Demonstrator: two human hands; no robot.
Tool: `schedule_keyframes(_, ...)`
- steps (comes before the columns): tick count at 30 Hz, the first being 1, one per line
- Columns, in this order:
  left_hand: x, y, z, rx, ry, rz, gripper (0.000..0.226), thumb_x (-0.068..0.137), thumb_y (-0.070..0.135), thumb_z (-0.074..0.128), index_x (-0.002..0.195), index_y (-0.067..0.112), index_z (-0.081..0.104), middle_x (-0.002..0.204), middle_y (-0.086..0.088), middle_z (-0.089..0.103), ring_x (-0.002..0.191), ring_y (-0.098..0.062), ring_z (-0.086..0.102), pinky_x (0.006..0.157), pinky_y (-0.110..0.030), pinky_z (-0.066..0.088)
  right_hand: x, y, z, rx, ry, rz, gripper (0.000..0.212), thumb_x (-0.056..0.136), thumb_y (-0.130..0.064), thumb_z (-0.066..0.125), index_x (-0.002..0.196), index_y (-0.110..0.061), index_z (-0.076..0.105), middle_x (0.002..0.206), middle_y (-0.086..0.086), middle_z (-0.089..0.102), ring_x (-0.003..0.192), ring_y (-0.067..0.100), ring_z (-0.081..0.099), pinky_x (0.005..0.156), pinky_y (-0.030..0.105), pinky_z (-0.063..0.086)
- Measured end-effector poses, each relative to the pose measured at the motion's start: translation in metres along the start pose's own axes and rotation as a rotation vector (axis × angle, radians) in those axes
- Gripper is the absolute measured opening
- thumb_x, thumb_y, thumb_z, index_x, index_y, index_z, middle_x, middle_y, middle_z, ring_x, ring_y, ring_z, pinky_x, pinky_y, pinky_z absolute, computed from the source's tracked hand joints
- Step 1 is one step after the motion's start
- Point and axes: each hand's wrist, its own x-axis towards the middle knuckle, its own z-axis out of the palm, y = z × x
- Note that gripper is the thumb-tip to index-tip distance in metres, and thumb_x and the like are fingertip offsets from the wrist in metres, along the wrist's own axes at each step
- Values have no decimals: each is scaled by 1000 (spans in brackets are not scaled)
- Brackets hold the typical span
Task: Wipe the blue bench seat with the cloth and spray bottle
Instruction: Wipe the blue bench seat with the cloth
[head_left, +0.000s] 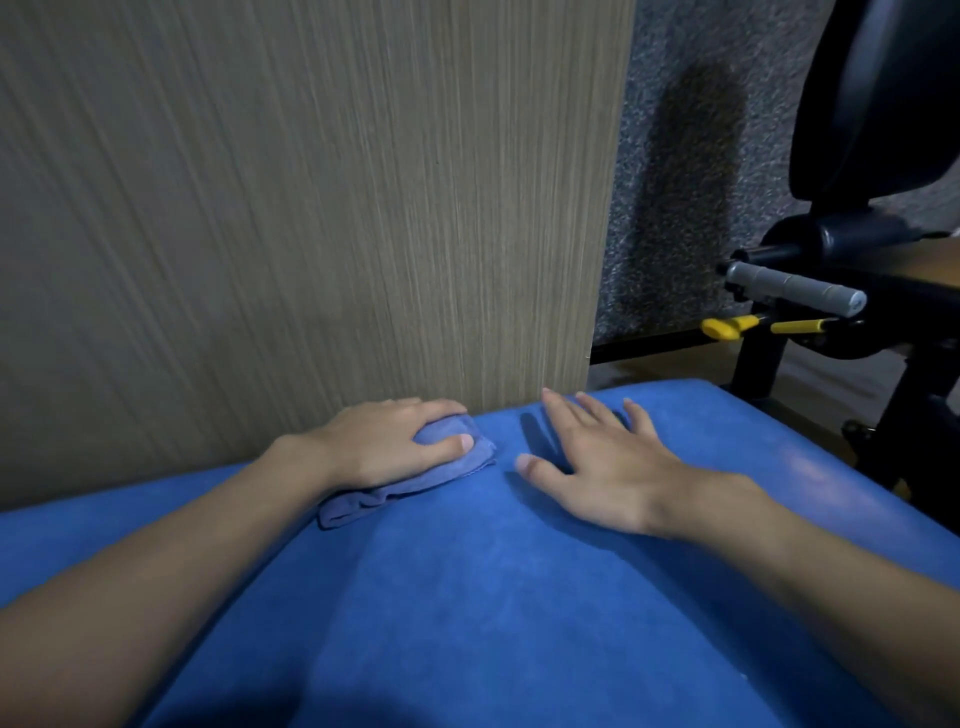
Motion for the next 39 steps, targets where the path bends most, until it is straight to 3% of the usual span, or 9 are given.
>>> schedule_keyframes(3, 17, 21, 0, 18, 24, -5, 62, 79, 81, 28, 131, 52, 42, 134, 21, 55, 124, -13, 52, 102, -42, 39, 4, -10, 13, -26, -20, -36, 93, 83, -79, 14, 154, -23, -6, 164, -5, -2, 150, 18, -8, 117, 55, -4)
schedule_keyframes(7, 27, 28, 2, -1, -2, 8, 60, 78, 82, 26, 131, 56, 38, 136, 21, 55, 127, -15, 50, 103, -45, 38, 7, -6, 17, -59, -10, -24, 97, 80, -81, 11, 155, -22, -6, 164, -7, -2, 149, 17, -8, 118, 54, -2)
schedule_keyframes(16, -33, -49, -4, 44, 2, -31, 69, 67, 95, 12, 129, 68, 25, 130, 24, 52, 123, -7, 49, 103, -43, 38, 2, -14, 8, -102, -24, -19, 82, 89, -72, 18, 154, -26, 4, 164, -3, 1, 150, 19, -7, 117, 56, -5)
schedule_keyframes(19, -34, -47, -7, 23, 15, -37, 68, 67, 93, 17, 127, 64, 33, 129, 29, 52, 122, -6, 50, 103, -43, 39, 2, -31, 5, -55, 0, -52, 76, 93, -64, 24, 155, -24, 5, 164, -2, 2, 150, 18, -8, 117, 56, -8)
schedule_keyframes(24, -8, -8, -3, 13, 52, -12, 64, 75, 81, 26, 131, 54, 42, 136, 21, 55, 126, -14, 51, 103, -42, 38, 2, -54, 20, -50, -51, -75, 88, 86, -76, 16, 155, -23, 2, 164, -2, -3, 149, 17, -10, 117, 55, -5)
schedule_keyframes(32, -30, -38, -10, -35, -9, 38, 55, 75, 85, 24, 123, 64, 40, 126, 31, 55, 121, -8, 51, 104, -47, 37, 2, -57, 20, -57, -34, -28, 91, 83, -79, 19, 155, -25, 6, 164, -5, 0, 149, 13, -7, 119, 50, -3)
schedule_keyframes(36, -65, -77, -16, -27, -5, -14, 35, 73, 86, 21, 105, 80, 33, 121, 34, 52, 117, -2, 49, 104, -42, 36, 1, -63, 12, -96, -33, -15, 83, 88, -72, 26, 154, -25, 10, 163, -4, 6, 149, 15, -2, 118, 51, -1)
schedule_keyframes(39, -79, -87, -18, -10, -2, -49, 43, 75, 84, 22, 114, 73, 35, 123, 32, 51, 114, -1, 47, 99, -37, 35, 5, -85, 8, -39, 14, -79, 83, 91, -67, 31, 155, -21, 7, 163, -4, 8, 149, 14, 0, 119, 51, -2)
